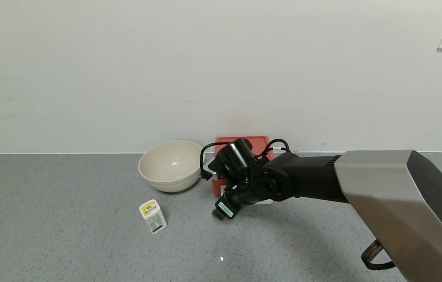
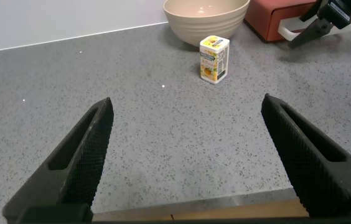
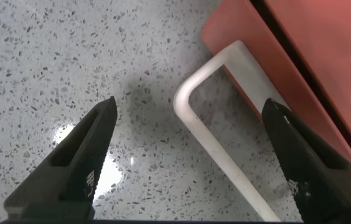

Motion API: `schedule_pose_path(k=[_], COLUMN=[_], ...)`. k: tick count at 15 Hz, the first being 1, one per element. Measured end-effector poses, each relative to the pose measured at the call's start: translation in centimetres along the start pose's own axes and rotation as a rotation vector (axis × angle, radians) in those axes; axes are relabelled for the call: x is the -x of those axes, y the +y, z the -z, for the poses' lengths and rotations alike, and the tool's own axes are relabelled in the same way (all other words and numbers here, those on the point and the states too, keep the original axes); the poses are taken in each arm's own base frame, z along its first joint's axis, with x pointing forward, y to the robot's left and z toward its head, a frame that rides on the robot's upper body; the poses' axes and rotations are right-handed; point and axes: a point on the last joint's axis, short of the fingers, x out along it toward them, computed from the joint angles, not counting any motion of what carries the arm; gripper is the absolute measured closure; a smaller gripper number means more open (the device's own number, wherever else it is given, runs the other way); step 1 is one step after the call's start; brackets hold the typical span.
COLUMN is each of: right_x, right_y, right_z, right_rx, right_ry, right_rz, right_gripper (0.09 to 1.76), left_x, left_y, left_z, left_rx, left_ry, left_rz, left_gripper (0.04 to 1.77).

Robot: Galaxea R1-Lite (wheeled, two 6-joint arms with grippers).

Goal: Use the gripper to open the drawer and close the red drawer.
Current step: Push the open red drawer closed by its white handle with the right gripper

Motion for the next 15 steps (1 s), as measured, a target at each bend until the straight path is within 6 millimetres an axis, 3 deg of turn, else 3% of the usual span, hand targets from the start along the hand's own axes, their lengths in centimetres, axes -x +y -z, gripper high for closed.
schedule_pose_path(k=[15], right_x=[0.34], right_y=[-0.33], right_z=[-0.15], right_rx=[-0.010], right_ry=[-0.018], right_rz=[0.009], right_gripper=[0.14], left_x=[0.00], left_y=[0.00], left_z=[0.00], left_rx=[0.000], left_ry=[0.000], left_rz=[0.000], left_gripper=[0.09])
